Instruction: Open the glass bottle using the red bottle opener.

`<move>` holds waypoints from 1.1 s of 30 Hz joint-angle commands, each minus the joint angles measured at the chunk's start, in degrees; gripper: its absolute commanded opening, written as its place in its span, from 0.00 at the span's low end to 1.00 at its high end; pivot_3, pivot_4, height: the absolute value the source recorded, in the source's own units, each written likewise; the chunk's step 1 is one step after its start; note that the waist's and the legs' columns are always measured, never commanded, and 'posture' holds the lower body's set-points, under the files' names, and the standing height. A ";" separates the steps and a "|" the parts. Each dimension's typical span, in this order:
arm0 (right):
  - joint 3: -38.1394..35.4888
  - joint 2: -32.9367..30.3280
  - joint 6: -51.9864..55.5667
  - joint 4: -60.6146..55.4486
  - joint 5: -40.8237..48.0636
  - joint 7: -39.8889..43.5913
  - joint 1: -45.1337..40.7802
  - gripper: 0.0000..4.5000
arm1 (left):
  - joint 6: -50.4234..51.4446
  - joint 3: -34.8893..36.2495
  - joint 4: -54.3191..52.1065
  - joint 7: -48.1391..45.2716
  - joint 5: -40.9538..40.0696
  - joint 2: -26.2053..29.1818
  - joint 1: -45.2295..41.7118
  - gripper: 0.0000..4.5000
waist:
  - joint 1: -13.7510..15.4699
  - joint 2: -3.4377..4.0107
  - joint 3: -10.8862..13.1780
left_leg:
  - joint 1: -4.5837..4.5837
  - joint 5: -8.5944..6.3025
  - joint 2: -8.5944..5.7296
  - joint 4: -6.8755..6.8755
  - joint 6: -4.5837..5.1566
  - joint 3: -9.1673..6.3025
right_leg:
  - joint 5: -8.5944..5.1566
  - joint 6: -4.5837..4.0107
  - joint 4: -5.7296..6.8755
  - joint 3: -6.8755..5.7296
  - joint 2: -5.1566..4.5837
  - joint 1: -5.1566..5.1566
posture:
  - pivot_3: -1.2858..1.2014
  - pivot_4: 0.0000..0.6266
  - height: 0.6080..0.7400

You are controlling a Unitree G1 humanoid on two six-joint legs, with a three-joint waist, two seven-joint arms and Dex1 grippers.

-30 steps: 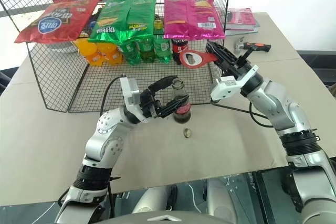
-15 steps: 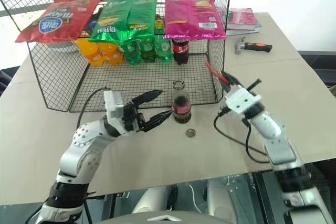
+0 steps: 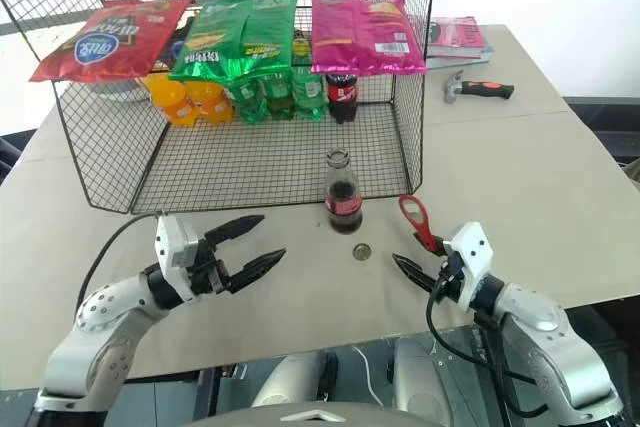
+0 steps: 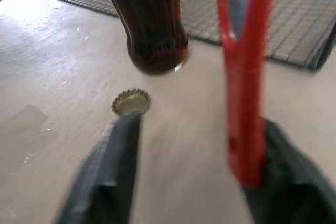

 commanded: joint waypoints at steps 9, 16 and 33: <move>-3.51 -8.96 -16.47 5.68 -17.80 7.56 -1.57 0.99 | -0.78 4.26 -2.29 1.51 2.82 2.50 4.69 0.88 | 0.08 -0.01 0.01 | -0.07 -0.03 -0.03 -0.04 0.02 0.03 | -0.01 0.03 -0.10 -0.03 -0.04 -0.03 | 0.52 0.24 1.00; -7.77 -5.19 -25.62 13.33 -20.64 5.02 -4.91 0.99 | -1.65 6.11 -3.10 4.82 5.01 1.64 6.25 0.88 | 0.15 -0.04 0.02 | -0.04 -0.02 0.01 -0.04 0.00 0.01 | 0.04 0.00 -0.06 -0.03 0.00 -0.02 | 0.52 0.24 1.00; -18.71 -12.59 -22.77 31.93 -3.19 32.52 -5.54 0.99 | -3.30 12.14 -6.14 8.13 6.62 0.65 14.52 0.88 | 0.06 -0.03 0.06 | 0.06 -0.10 0.05 -0.01 0.13 0.13 | -0.02 0.04 -0.12 0.06 -0.05 0.07 | 0.52 0.24 1.00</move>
